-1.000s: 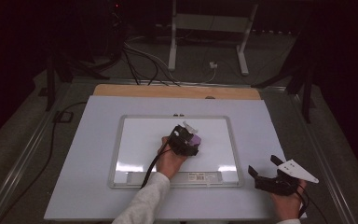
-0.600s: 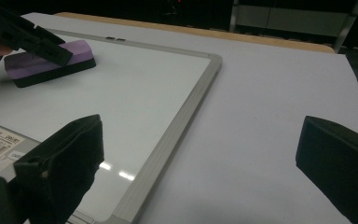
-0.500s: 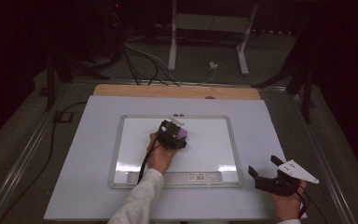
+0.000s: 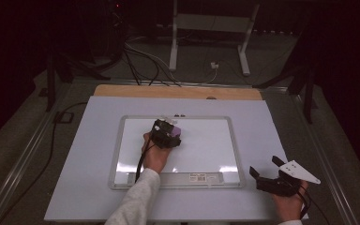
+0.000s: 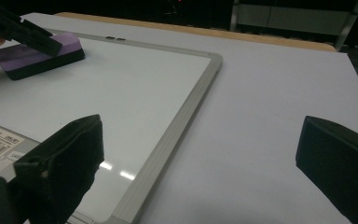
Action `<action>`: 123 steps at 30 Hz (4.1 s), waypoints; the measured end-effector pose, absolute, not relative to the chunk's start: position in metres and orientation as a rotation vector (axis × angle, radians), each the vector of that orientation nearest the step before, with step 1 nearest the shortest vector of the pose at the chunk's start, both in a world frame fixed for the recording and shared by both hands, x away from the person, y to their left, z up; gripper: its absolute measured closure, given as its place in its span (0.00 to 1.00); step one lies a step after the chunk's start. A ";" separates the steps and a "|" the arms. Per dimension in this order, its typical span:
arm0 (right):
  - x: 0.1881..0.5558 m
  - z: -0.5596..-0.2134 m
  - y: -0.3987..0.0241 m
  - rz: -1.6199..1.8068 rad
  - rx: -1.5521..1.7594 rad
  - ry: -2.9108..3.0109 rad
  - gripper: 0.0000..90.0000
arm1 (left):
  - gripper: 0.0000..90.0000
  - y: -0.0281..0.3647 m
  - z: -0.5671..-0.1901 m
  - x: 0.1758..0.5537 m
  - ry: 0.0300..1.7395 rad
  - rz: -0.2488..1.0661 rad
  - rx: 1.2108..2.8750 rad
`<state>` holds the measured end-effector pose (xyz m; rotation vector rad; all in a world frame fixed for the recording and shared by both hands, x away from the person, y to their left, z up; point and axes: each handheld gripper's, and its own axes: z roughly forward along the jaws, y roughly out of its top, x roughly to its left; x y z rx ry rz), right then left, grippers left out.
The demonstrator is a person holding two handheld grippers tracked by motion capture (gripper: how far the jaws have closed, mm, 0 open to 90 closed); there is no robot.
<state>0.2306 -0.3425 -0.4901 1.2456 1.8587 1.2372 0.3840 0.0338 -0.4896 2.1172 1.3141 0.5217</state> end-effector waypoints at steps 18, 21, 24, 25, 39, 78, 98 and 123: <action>0.230 -0.490 -0.344 1.234 1.247 1.854 0.01 | 0.47 0.048 -0.475 0.377 1.319 0.549 2.057; 0.230 -0.490 -0.344 1.234 1.246 1.853 0.01 | 0.47 0.051 -0.472 0.376 1.323 0.554 2.045; 0.229 -0.490 -0.345 1.233 1.250 1.851 0.01 | 0.47 0.055 -0.470 0.375 1.333 0.551 2.029; 0.229 -0.490 -0.345 1.235 1.251 1.848 0.01 | 0.47 0.056 -0.470 0.375 1.338 0.553 2.021; 0.229 -0.490 -0.345 1.234 1.250 1.849 0.01 | 0.47 0.075 -0.468 0.376 1.377 0.553 1.991; 0.230 -0.491 -0.344 1.233 1.251 1.856 0.01 | 0.46 0.139 -0.499 0.415 1.621 0.673 1.938; 0.230 -0.491 -0.344 1.230 1.253 1.854 0.01 | 0.37 0.137 -0.492 0.384 1.463 0.676 2.037; 0.230 -0.490 -0.344 1.229 1.252 1.852 0.01 | 0.67 0.169 -0.500 0.385 1.686 0.675 1.850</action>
